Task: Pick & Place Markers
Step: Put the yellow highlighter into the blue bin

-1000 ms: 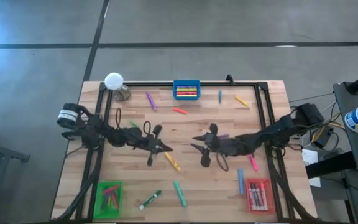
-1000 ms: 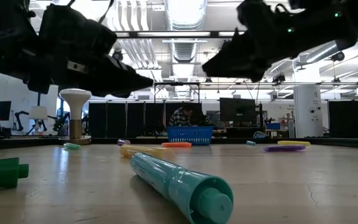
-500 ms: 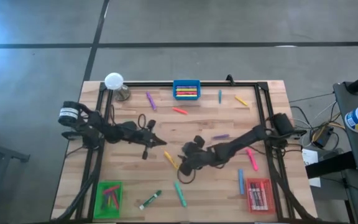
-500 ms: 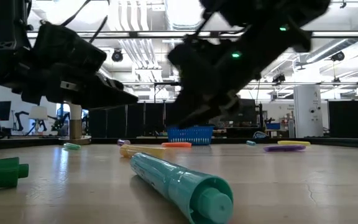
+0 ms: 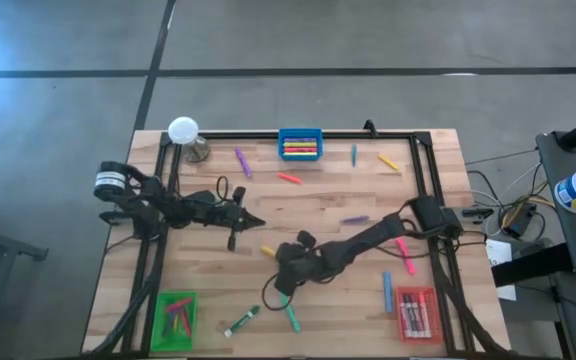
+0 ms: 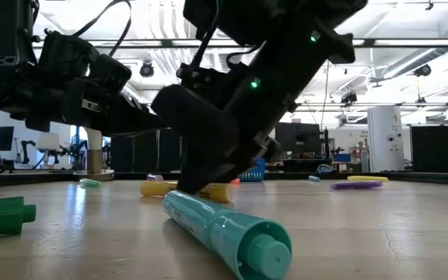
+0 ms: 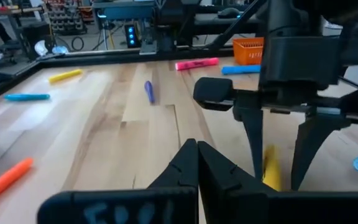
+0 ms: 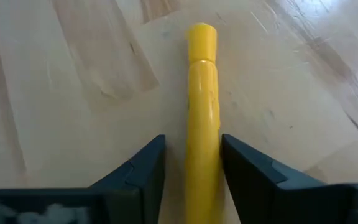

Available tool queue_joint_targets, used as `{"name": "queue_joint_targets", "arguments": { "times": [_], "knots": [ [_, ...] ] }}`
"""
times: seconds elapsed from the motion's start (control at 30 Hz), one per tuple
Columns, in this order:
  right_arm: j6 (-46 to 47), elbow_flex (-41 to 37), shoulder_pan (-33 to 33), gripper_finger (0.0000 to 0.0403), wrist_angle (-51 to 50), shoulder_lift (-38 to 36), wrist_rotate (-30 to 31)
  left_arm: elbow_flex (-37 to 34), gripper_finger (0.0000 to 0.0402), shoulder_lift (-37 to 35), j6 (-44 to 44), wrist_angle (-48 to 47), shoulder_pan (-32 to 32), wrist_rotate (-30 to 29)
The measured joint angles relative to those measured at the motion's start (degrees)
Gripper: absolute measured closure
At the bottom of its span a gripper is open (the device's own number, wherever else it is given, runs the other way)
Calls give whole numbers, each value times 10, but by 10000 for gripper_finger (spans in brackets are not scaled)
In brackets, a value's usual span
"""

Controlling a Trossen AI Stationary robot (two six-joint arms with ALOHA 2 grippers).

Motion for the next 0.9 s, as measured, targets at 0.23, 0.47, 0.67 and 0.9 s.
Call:
{"name": "queue_joint_targets", "arguments": {
  "times": [0.23, 0.47, 0.67, 0.9],
  "knots": [
    [-37, 3, 0, 332, -59, -11, 11, 1, 401, 1, -7, -3, 0, 0],
    [-94, -12, -11, 346, -154, -73, 35, 1, 402, 1, -16, -23, 0, 0],
    [-189, -50, -67, 337, -197, -160, 84, 7, 402, 3, -30, -27, 0, 3],
    [-440, -96, -240, 337, -89, -219, 59, 9, 402, 4, -36, -44, 0, 6]
  ]
}}
